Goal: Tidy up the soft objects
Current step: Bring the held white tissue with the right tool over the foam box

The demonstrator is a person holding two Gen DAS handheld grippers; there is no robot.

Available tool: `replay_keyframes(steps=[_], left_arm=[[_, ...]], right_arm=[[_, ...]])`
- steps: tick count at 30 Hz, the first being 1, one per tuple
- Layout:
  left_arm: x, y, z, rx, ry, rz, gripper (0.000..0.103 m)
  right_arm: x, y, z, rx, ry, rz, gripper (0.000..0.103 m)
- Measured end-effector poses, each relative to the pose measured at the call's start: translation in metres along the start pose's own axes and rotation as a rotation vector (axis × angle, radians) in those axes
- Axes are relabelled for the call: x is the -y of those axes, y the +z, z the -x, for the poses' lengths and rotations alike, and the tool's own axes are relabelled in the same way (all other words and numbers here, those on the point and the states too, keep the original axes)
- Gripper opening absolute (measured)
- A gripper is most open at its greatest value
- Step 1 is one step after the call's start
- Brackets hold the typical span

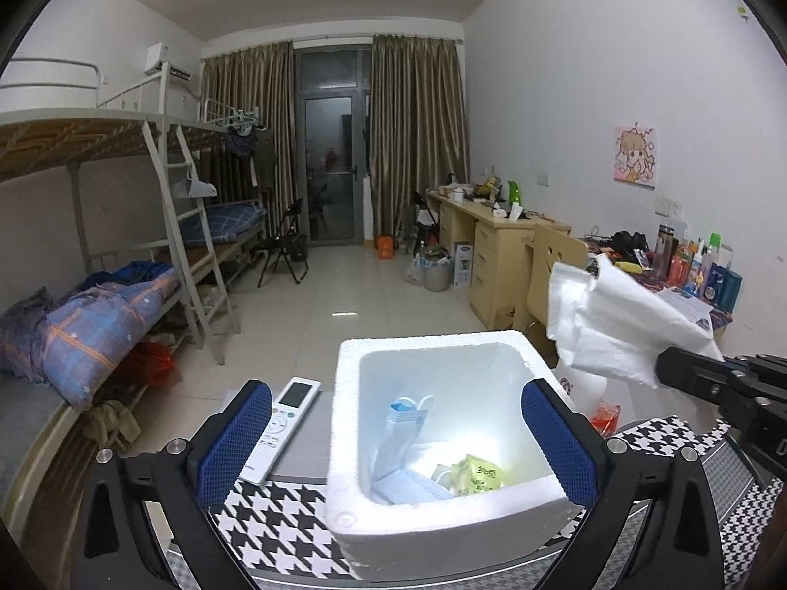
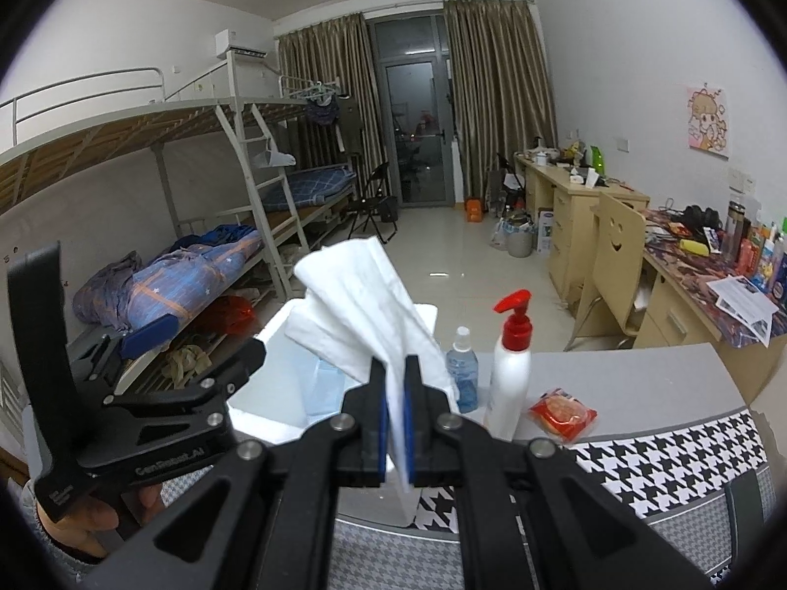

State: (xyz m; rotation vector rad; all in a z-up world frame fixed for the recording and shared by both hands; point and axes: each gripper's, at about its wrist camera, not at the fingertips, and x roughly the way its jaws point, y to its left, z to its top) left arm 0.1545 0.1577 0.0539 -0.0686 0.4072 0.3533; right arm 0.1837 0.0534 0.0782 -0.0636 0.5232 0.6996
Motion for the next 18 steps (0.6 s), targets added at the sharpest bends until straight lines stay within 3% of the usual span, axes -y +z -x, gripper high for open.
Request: replay_keyframes(steps=[18], left_arm=[[-0.028, -0.006, 0.014, 0.018, 0.062, 0.001, 0.102]], right_arm=[[-0.024, 0.005, -0.033, -0.061, 0.056, 0.027, 0.007]])
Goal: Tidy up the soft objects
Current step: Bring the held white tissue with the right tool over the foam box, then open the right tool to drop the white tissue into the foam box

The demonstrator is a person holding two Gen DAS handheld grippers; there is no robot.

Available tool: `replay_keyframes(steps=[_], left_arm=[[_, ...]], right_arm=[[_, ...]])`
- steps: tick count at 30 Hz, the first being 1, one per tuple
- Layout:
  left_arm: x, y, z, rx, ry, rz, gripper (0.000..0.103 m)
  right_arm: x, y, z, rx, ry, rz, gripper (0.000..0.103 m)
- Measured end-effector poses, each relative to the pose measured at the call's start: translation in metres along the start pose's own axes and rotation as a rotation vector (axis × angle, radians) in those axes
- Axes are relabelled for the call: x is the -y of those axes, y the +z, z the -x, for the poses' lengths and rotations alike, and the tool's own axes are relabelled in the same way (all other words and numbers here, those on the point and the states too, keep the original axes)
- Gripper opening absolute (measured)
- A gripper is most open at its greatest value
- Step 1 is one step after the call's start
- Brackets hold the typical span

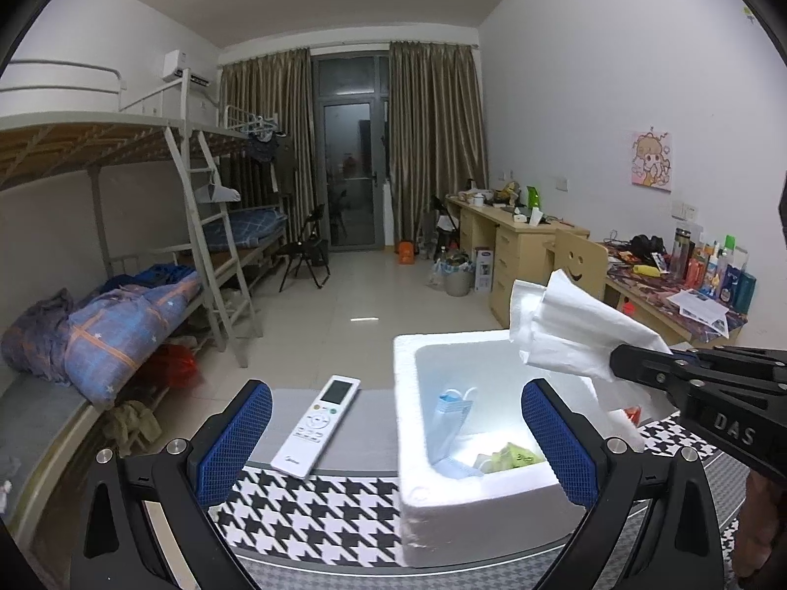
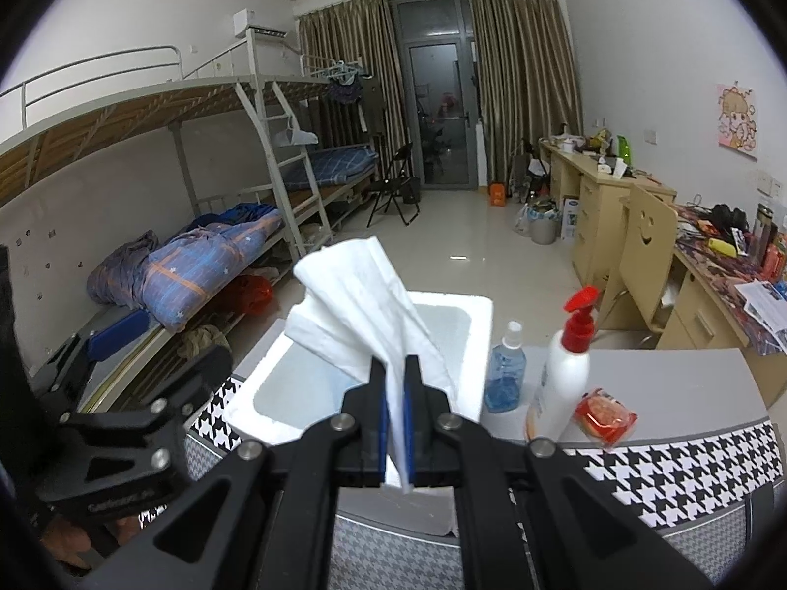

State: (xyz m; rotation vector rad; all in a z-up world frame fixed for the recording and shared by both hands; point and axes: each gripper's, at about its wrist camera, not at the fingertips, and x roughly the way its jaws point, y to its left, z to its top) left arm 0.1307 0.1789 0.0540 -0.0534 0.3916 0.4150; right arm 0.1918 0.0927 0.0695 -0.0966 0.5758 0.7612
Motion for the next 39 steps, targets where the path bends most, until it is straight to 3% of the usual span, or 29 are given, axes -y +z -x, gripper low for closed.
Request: replay_keyframes(steps=[22, 25, 26, 27, 29, 39], left_arm=[[-0.036, -0.011, 0.005, -0.013, 0.058, 0.045, 0.102], [-0.04, -0.013, 0.005, -0.017, 0.061, 0.054, 0.102], [-0.041, -0.012, 0.004, -0.017, 0.062, 0.055, 0.102], [-0.041, -0.012, 0.004, -0.018, 0.062, 0.056, 0.102], [-0.041, -0.013, 0.004, -0.018, 0.064, 0.059, 0.102], [-0.034, -0.014, 0.008, -0.016, 0.043, 0.051, 0.102]], right_arm=[[-0.008, 0.002, -0.048, -0.091, 0.005, -0.022, 0.008], [-0.009, 0.001, -0.056, -0.115, 0.003, -0.021, 0.016], [-0.009, 0.001, -0.058, -0.126, 0.002, -0.023, 0.026], [-0.009, 0.0, -0.06, -0.135, -0.001, -0.024, 0.043], [-0.008, -0.001, -0.063, -0.147, 0.007, -0.024, 0.063], [-0.005, 0.003, -0.044, -0.099, 0.023, -0.024, 0.065]])
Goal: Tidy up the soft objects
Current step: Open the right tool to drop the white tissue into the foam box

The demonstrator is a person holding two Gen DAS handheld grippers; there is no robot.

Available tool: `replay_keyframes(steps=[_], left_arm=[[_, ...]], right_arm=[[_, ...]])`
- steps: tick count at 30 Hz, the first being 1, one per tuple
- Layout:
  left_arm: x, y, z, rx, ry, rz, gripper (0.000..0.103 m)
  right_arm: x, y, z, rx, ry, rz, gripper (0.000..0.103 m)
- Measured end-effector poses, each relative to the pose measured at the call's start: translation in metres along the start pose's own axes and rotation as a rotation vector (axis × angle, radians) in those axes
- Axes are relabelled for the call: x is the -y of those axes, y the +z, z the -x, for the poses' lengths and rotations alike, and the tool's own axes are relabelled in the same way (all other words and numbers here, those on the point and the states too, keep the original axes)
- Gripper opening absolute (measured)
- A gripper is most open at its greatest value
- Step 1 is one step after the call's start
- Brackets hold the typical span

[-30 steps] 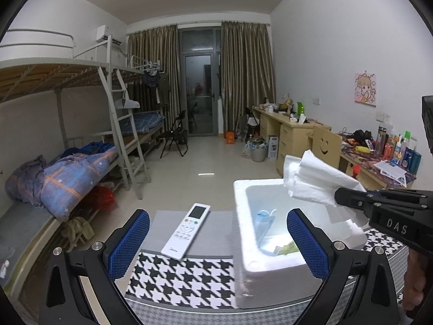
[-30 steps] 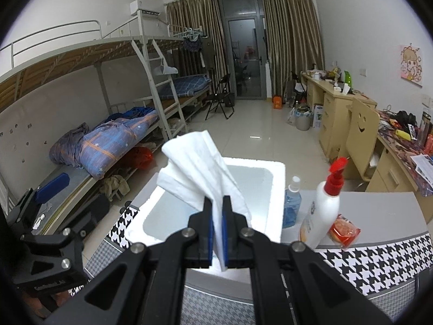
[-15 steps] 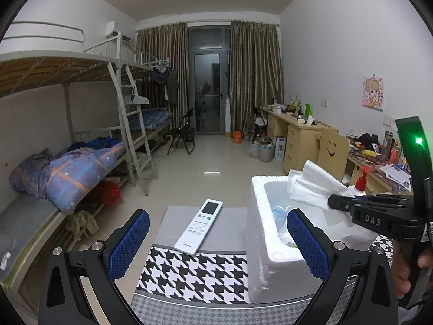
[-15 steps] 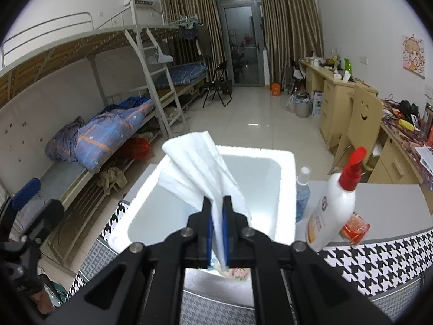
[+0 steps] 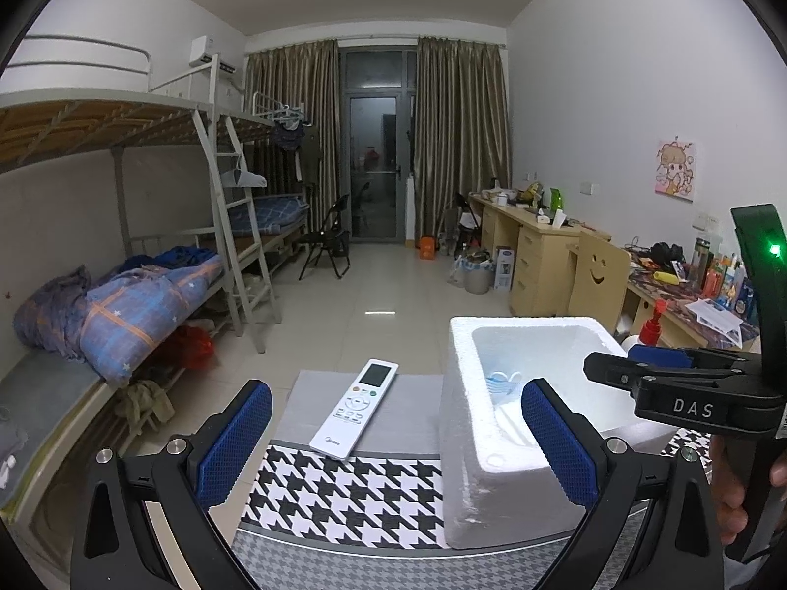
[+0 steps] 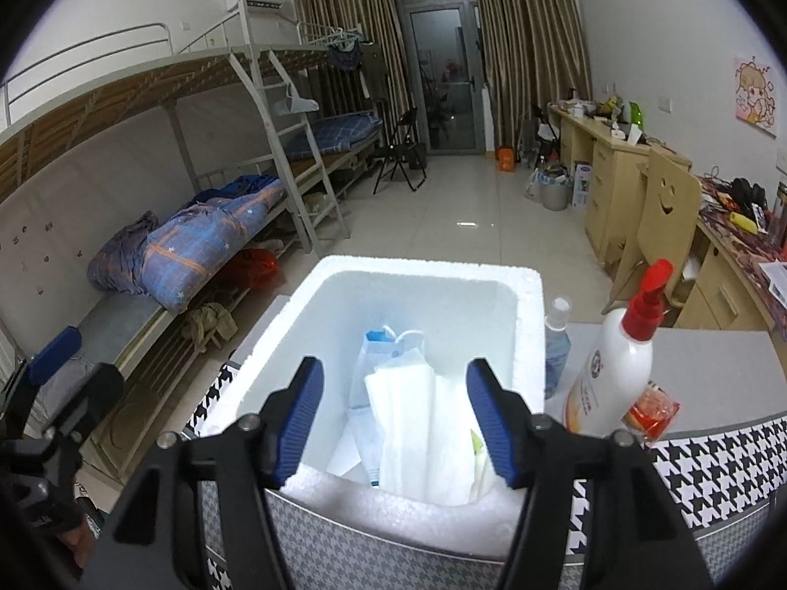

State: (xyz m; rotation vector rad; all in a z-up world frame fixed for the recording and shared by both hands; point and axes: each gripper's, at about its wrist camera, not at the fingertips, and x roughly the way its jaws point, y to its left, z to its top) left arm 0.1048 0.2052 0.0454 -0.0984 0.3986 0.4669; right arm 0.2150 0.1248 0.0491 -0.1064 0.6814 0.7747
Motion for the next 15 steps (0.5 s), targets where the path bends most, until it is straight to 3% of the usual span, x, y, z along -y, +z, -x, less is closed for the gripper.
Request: replay_keyframes(steps=[4, 6, 7, 15], left_arm=[[0.004, 0.0, 0.005, 0.004, -0.006, -0.004, 0.102], [0.005, 0.001, 0.008, 0.008, -0.01, -0.001, 0.102], [0.006, 0.001, 0.01, 0.009, -0.011, 0.001, 0.102], [0.011, -0.001, 0.024, 0.02, -0.029, -0.007, 0.102]], right_arm=[[-0.001, -0.001, 0.009, 0.022, 0.006, 0.003, 0.068], [0.0, 0.0, 0.015, 0.042, 0.007, 0.003, 0.083], [0.0, -0.001, 0.019, 0.055, 0.0, 0.005, 0.084], [-0.007, -0.012, 0.049, 0.125, -0.025, 0.053, 0.086]])
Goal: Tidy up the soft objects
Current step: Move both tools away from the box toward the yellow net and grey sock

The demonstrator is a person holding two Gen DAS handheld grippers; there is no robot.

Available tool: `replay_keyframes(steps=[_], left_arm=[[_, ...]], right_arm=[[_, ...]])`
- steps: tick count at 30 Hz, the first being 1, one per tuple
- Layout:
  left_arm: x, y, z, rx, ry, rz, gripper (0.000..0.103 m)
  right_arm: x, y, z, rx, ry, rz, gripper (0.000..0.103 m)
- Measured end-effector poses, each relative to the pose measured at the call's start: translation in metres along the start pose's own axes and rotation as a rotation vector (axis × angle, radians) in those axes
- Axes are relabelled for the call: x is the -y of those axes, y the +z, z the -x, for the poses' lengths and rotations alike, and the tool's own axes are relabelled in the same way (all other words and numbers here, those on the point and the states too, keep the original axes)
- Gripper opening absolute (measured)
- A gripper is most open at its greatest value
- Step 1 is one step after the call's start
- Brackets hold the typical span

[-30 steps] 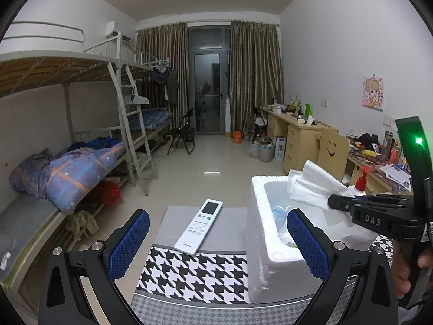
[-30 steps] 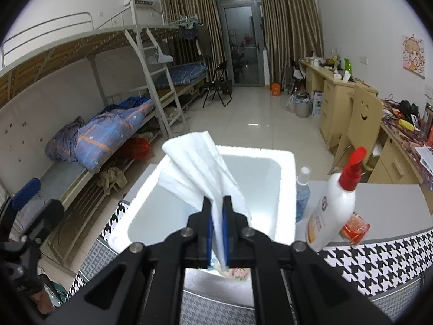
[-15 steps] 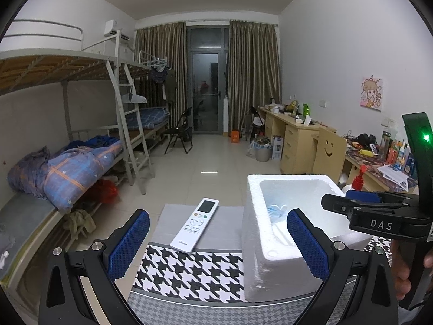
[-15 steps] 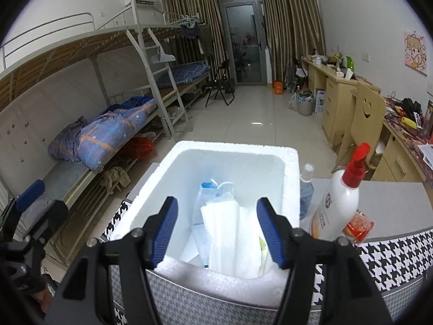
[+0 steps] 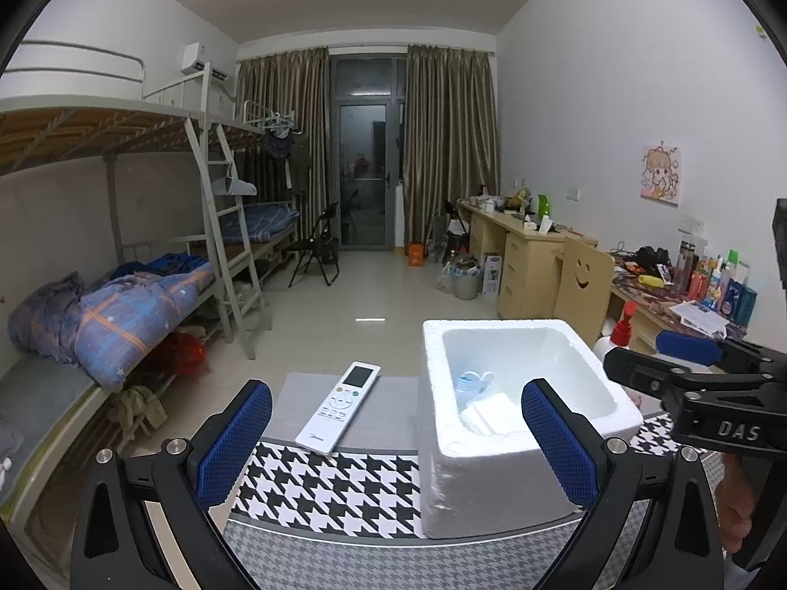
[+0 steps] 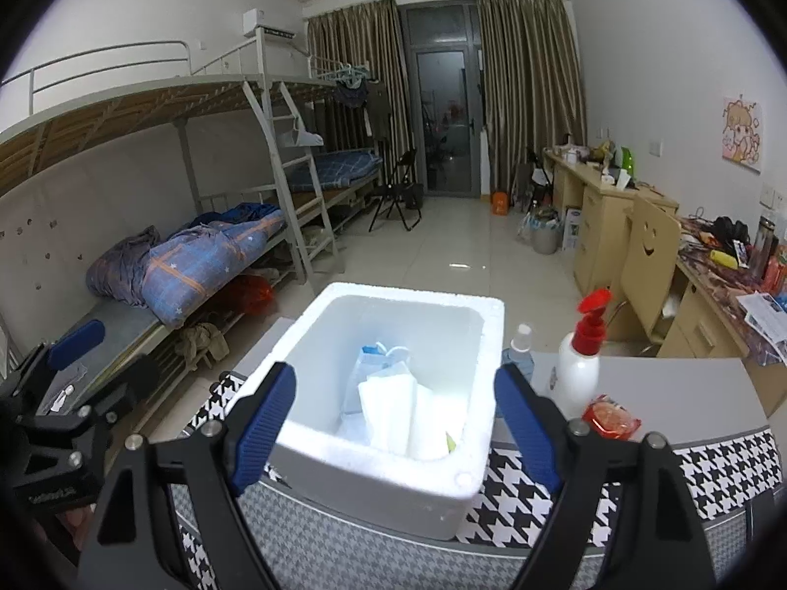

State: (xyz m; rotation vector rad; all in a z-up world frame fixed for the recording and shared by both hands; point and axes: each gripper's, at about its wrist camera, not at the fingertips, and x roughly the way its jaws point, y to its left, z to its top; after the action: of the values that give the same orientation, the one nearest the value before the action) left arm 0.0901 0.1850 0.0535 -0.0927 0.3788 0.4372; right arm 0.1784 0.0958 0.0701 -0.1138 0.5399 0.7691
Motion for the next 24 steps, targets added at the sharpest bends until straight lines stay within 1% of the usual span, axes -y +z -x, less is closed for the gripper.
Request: replay_keyframes(steps=[4, 8, 13, 24], left_arm=[[0.0, -0.002, 0.007, 0.004, -0.012, 0.002, 0.102], [0.002, -0.004, 0.015, 0.01, -0.023, 0.005, 0.102], [0.005, -0.006, 0.024, 0.02, -0.034, 0.006, 0.102], [0.021, -0.01, 0.047, 0.043, -0.076, -0.002, 0.102]], right_arm=[[0.0, -0.006, 0.011, 0.02, 0.002, 0.012, 0.086], [0.001, -0.009, 0.016, 0.017, 0.01, 0.006, 0.086], [0.0, -0.015, 0.028, 0.043, 0.009, 0.01, 0.086], [0.002, -0.027, 0.058, 0.091, 0.01, 0.018, 0.086]])
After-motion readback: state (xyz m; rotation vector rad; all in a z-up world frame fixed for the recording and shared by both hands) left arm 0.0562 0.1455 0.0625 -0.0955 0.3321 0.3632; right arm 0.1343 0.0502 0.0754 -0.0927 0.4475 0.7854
